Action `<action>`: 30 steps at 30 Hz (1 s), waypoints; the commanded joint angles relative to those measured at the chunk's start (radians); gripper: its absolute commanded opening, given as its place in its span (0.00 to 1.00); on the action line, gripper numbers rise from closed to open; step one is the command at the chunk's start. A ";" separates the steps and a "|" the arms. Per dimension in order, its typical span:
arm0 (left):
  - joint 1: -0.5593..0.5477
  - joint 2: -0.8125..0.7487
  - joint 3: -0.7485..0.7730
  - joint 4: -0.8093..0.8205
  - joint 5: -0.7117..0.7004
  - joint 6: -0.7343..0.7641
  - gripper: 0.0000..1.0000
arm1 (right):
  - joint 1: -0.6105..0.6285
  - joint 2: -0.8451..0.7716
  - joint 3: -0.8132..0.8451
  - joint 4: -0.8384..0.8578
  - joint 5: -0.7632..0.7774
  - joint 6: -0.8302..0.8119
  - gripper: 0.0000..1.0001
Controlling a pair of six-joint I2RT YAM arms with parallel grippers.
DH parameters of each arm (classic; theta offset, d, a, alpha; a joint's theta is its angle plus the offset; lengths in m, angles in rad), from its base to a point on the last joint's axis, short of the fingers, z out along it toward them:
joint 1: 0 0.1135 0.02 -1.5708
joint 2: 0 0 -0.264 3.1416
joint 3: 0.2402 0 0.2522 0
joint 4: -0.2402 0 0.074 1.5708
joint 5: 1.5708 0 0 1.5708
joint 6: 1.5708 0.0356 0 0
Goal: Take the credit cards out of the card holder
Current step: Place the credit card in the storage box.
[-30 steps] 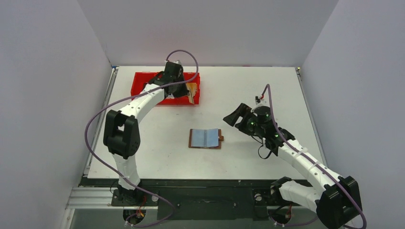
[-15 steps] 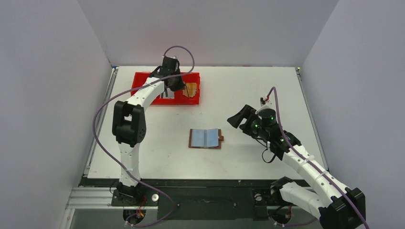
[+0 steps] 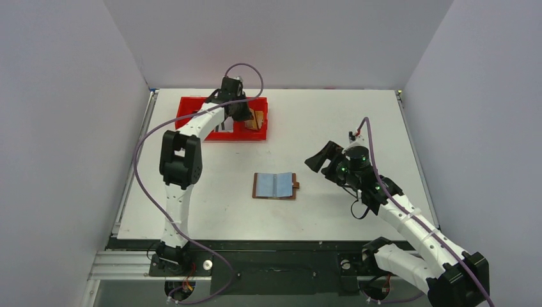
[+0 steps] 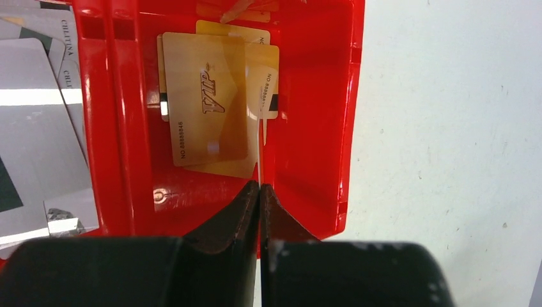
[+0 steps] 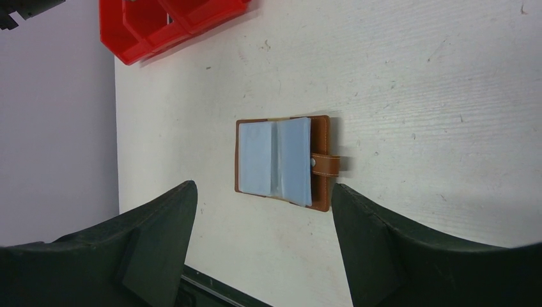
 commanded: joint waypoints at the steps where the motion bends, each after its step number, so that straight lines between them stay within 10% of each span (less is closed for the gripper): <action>1: 0.004 0.024 0.088 0.032 0.032 0.031 0.00 | -0.006 -0.026 -0.008 0.009 0.028 -0.003 0.73; 10: 0.004 0.020 0.154 -0.025 0.031 0.059 0.30 | -0.007 -0.015 -0.008 0.007 0.031 -0.004 0.73; 30: -0.040 -0.344 -0.150 -0.084 -0.001 0.053 0.34 | 0.083 0.088 0.031 0.006 0.095 -0.021 0.75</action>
